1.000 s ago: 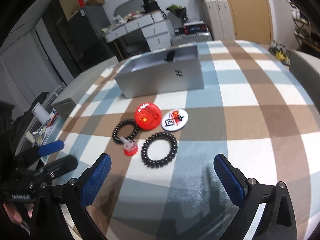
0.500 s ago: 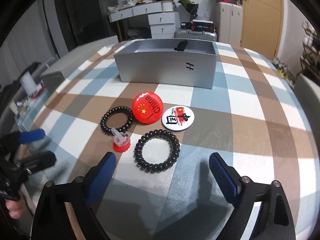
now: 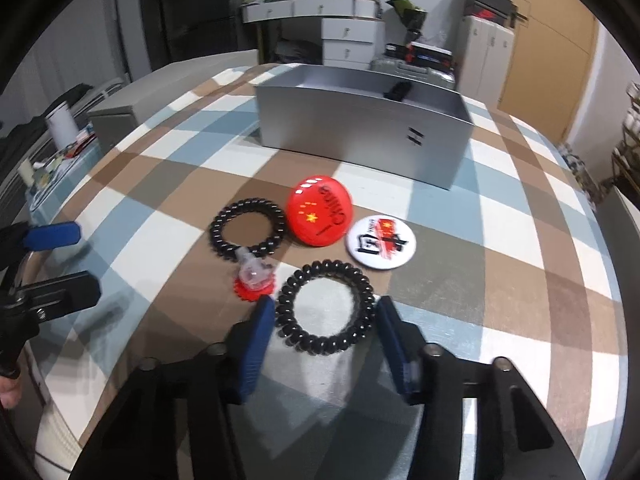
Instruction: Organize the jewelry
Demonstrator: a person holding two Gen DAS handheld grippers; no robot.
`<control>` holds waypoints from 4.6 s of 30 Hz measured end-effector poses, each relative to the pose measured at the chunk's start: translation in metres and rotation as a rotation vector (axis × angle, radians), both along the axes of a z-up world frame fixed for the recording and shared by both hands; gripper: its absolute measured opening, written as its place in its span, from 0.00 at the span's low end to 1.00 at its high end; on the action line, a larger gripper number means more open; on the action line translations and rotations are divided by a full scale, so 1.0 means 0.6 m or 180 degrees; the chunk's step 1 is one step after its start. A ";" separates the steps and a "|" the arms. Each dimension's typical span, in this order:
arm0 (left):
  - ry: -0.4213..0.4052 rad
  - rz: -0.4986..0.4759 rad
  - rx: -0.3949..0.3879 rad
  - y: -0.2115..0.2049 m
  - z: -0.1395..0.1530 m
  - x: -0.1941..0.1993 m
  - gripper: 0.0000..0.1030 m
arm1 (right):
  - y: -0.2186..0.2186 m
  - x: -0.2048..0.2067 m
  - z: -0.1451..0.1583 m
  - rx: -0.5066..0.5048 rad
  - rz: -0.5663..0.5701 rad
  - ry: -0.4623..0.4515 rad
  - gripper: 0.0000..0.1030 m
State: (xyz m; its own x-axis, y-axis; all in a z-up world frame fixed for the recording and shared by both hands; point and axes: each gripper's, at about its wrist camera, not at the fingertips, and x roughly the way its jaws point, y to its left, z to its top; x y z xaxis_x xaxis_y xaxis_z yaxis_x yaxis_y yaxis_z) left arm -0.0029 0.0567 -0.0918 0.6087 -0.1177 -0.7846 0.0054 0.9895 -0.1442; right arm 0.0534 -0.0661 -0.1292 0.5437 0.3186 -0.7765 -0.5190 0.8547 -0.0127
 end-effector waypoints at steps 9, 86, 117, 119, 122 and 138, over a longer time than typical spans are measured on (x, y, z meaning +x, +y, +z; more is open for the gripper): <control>0.0016 0.0032 0.0008 0.008 0.002 0.003 0.89 | -0.018 0.001 0.002 0.0209 -0.0090 0.0068 0.30; 0.0836 -0.1093 0.0059 -0.087 -0.019 0.178 0.12 | -0.131 -0.071 0.044 0.0952 -0.0420 -0.0015 0.36; 0.0267 -0.1218 0.0419 -0.091 0.084 0.137 0.05 | -0.133 -0.046 0.076 0.1096 -0.0374 -0.0090 0.38; 0.0170 -0.1166 0.0337 -0.081 0.104 0.142 0.05 | -0.130 -0.031 0.091 0.1155 -0.0330 -0.0101 0.38; 0.0129 -0.1023 0.0107 -0.060 0.122 0.162 0.05 | -0.123 -0.008 0.120 0.1233 -0.0220 -0.0168 0.38; -0.0114 -0.0721 -0.0123 -0.020 0.117 0.288 0.05 | -0.031 0.203 0.174 0.1207 0.0098 -0.0170 0.38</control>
